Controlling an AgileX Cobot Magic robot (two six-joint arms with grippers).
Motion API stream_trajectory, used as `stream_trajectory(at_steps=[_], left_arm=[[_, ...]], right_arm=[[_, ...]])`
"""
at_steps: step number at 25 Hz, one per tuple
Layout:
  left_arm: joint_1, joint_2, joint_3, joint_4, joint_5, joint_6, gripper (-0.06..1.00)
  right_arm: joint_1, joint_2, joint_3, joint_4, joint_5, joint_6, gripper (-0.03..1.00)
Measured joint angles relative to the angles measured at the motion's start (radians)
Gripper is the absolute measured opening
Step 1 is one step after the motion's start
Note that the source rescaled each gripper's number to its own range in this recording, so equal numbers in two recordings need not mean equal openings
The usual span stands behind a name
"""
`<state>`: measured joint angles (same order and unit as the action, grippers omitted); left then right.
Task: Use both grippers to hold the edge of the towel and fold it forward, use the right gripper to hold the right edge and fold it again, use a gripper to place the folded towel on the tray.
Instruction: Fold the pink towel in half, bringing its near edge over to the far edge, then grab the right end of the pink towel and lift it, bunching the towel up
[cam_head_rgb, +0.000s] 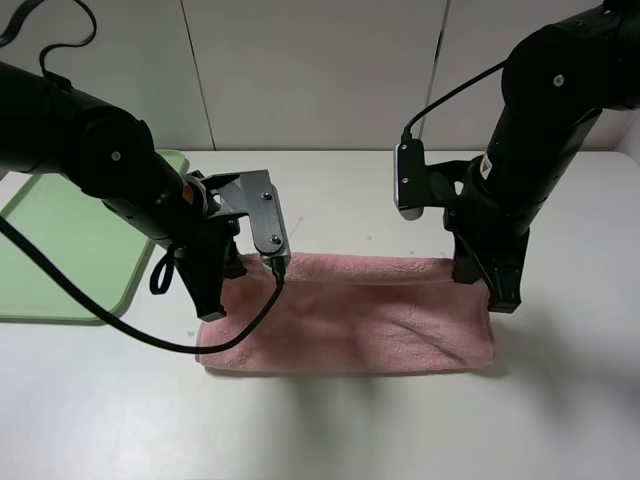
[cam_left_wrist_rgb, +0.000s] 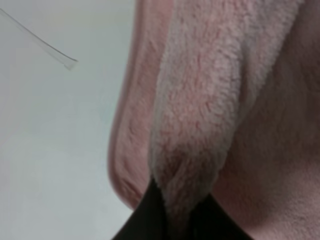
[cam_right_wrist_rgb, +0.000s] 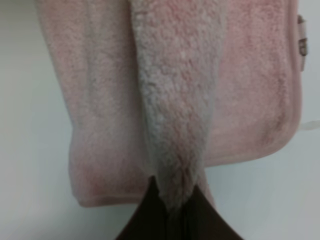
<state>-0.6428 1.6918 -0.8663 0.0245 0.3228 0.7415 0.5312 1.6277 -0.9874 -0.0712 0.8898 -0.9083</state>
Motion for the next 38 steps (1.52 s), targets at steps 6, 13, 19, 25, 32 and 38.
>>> stream_trajectory(at_steps=[6,13,19,25,32,38], left_arm=[[0.002,0.001,0.0,0.003,-0.022,0.0,0.17],[0.002,0.005,0.024,-0.01,-0.094,-0.031,0.94],[0.002,0.01,0.032,-0.012,-0.125,-0.036,0.99],[0.002,-0.041,0.032,-0.012,-0.051,-0.046,1.0],[0.002,-0.231,0.032,-0.012,0.072,-0.145,1.0],[0.002,-0.422,0.032,-0.012,0.21,-0.248,1.0]], right_arm=[[0.0,0.0,0.0,-0.013,-0.028,0.115,0.51],[0.0,0.0,0.0,-0.136,-0.114,0.344,0.99],[0.0,0.0,0.0,-0.136,-0.121,0.357,1.0],[0.0,-0.008,0.0,-0.135,-0.119,0.357,1.0],[0.0,-0.083,0.0,-0.109,-0.096,0.411,1.0],[0.0,-0.158,0.0,0.002,-0.054,0.466,1.0]])
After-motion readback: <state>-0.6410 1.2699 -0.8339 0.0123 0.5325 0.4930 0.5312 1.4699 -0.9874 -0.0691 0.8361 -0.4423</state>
